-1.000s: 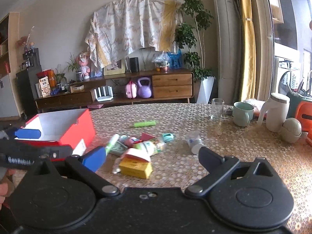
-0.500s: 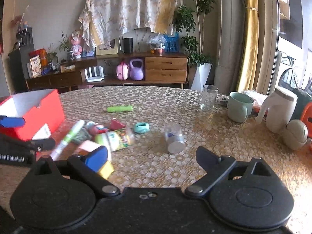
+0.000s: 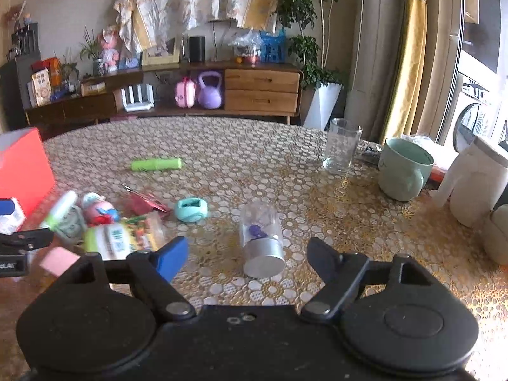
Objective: Organize rigid objects
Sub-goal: 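Grasp the white green-labelled tube with left tool while right tool grasps clear cylinder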
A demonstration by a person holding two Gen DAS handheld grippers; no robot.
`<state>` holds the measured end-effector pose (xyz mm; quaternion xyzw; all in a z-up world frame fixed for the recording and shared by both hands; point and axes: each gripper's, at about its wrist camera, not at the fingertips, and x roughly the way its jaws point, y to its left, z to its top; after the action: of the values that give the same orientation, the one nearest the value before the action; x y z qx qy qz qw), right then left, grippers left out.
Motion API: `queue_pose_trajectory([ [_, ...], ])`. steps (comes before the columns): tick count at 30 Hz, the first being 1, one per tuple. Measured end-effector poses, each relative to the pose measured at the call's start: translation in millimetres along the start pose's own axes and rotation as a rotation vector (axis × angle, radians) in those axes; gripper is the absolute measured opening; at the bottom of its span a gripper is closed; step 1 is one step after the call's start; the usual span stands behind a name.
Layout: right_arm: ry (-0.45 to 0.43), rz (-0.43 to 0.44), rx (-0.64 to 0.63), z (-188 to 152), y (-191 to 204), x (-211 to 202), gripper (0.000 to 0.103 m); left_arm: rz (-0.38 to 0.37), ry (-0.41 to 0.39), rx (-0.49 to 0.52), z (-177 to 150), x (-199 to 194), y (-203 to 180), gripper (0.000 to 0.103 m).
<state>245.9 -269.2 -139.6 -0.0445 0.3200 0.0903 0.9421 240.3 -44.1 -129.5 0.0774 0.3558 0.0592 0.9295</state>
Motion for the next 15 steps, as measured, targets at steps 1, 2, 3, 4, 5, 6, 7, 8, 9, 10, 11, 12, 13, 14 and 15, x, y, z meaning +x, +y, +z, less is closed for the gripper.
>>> queue_pose_trajectory([
  [1, 0.006, -0.005, 0.002, 1.4, -0.2, 4.2, 0.08, -0.002, 0.015, -0.006, -0.5, 4.0, 1.5, 0.069],
  [2, 0.014, -0.011, 0.006, 2.4, -1.5, 8.5, 0.079, -0.002, 0.029, -0.016, -1.3, 8.2, 3.3, 0.067],
  [3, 0.022, -0.015, 0.011, 2.8, -2.9, 12.7, 0.077, -0.001, 0.042, -0.027, -2.3, 11.7, 5.2, 0.067],
  [4, 0.032, -0.017, 0.016, 2.8, -4.4, 17.2, 0.076, -0.002, 0.051, -0.038, -3.0, 14.2, 7.3, 0.067],
  [5, 0.043, -0.019, 0.024, 2.4, -5.9, 21.9, 0.075, -0.004, 0.058, -0.046, -4.3, 16.5, 9.5, 0.065],
  [6, 0.053, -0.021, 0.033, 2.4, -7.2, 27.2, 0.074, -0.006, 0.065, -0.05, -5.6, 18.4, 11.3, 0.061],
  [7, 0.06, -0.022, 0.041, 2.0, -7.6, 30.8, 0.07, -0.007, 0.073, -0.053, -5.7, 21.0, 11.9, 0.059],
  [8, 0.065, -0.023, 0.048, 2.5, -8.9, 34.1, 0.068, -0.01, 0.08, -0.057, -6.4, 22.9, 13.0, 0.057],
  [9, 0.07, -0.026, 0.054, 2.6, -9.2, 36.8, 0.067, -0.014, 0.085, -0.062, -7.4, 24.0, 14.2, 0.055],
  [10, 0.074, -0.028, 0.061, 2.8, -9.5, 39.5, 0.066, -0.016, 0.09, -0.065, -8.3, 25.1, 13.8, 0.054],
  [11, 0.078, -0.029, 0.065, 3.4, -9.2, 42.9, 0.063, -0.016, 0.094, -0.068, -9.1, 26.0, 14.6, 0.052],
  [12, 0.084, -0.03, 0.07, 3.4, -9.8, 45.2, 0.058, -0.016, 0.099, -0.07, -10.3, 26.8, 15.4, 0.048],
  [13, 0.089, -0.032, 0.076, 3.8, -10.3, 47.5, 0.055, -0.017, 0.105, -0.072, -11.4, 28.0, 16.2, 0.046],
  [14, 0.093, -0.031, 0.083, 4.0, -10.9, 49.4, 0.054, -0.022, 0.105, -0.079, -12.0, 29.2, 17.6, 0.044],
  [15, 0.097, -0.033, 0.086, 5.0, -11.0, 51.1, 0.053, -0.026, 0.105, -0.083, -11.9, 29.2, 18.3, 0.043],
])
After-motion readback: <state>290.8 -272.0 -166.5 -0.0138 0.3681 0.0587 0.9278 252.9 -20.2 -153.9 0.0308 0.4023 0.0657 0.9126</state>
